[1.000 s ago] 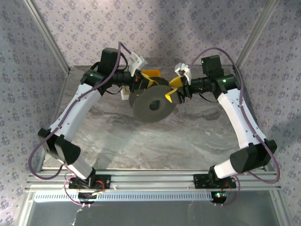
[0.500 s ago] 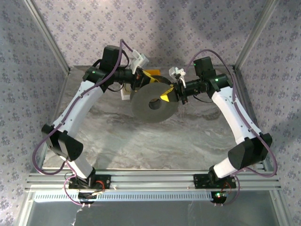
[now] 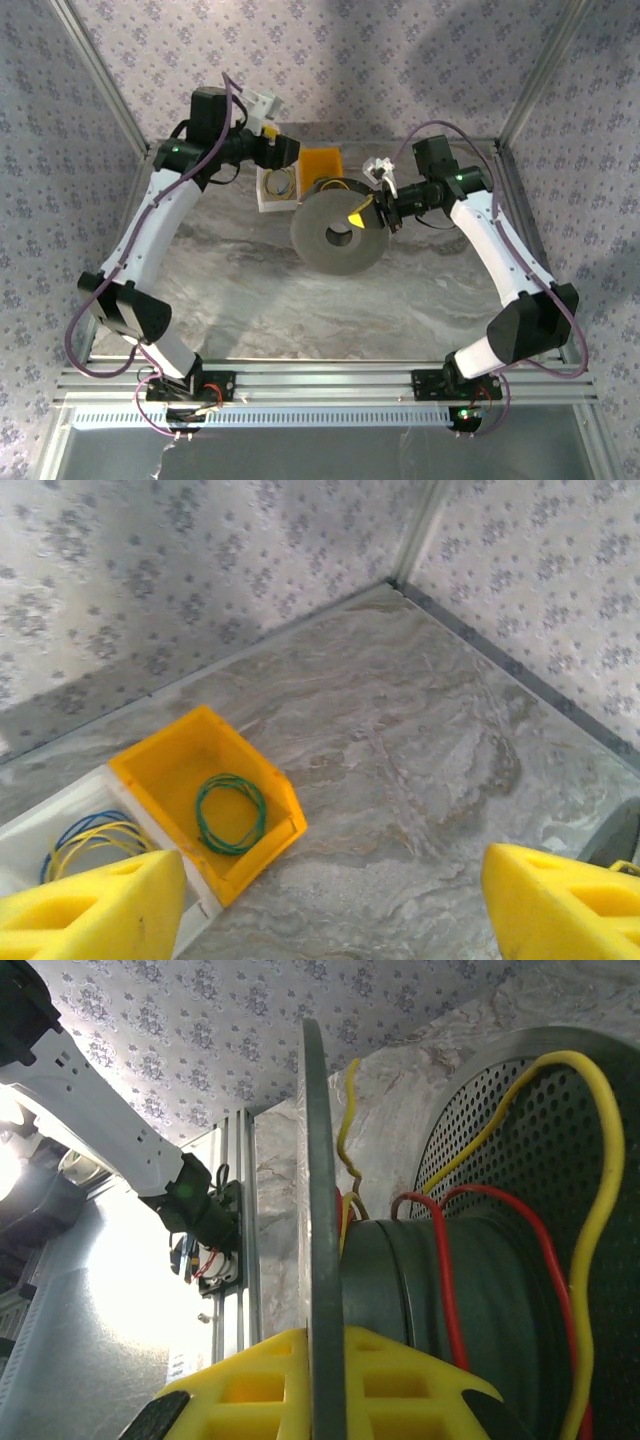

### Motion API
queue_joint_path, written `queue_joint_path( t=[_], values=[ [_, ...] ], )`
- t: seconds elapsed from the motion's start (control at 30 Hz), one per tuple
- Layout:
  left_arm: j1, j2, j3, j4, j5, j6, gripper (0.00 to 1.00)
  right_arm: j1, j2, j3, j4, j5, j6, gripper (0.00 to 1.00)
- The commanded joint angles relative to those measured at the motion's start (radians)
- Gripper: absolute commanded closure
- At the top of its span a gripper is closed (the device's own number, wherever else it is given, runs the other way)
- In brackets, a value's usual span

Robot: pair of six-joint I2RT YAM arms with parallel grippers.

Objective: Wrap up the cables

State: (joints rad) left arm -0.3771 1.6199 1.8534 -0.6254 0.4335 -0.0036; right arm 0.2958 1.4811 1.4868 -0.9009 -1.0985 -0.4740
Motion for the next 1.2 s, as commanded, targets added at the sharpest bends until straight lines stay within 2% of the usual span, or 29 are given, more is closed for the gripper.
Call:
queue_joint_path(
  t=[0.0,0.13,0.2,0.27,0.5,0.7,0.87,1.17],
  values=[
    [0.01,-0.071,-0.021,0.004,-0.104,-0.003,0.17,-0.003,-0.035,-0.011,0.031,-0.035,0.055,1.0],
    [0.01,-0.144,-0.165,0.004,-0.341,-0.023,0.09,-0.003,0.028,-0.065,0.081,-0.078,0.162,1.0],
    [0.016,-0.192,-0.269,0.014,-0.469,-0.044,0.03,0.01,0.063,-0.126,0.176,-0.08,0.261,1.0],
    [0.035,-0.236,-0.366,0.018,-0.523,-0.084,0.0,0.018,0.101,-0.157,0.214,-0.061,0.314,1.0],
    [0.113,-0.404,-0.653,0.024,-0.607,-0.206,0.0,0.022,0.264,-0.144,0.18,-0.028,0.3,1.0],
    [0.149,-0.527,-0.833,0.044,-0.636,-0.228,0.0,0.035,0.421,-0.097,0.175,-0.018,0.273,1.0],
    [0.186,-0.586,-0.906,0.054,-0.611,-0.233,0.0,0.046,0.498,-0.068,0.189,0.027,0.288,1.0],
    [0.198,-0.589,-0.932,0.08,-0.591,-0.24,0.0,0.073,0.577,-0.058,0.271,0.223,0.379,1.0]
  ],
)
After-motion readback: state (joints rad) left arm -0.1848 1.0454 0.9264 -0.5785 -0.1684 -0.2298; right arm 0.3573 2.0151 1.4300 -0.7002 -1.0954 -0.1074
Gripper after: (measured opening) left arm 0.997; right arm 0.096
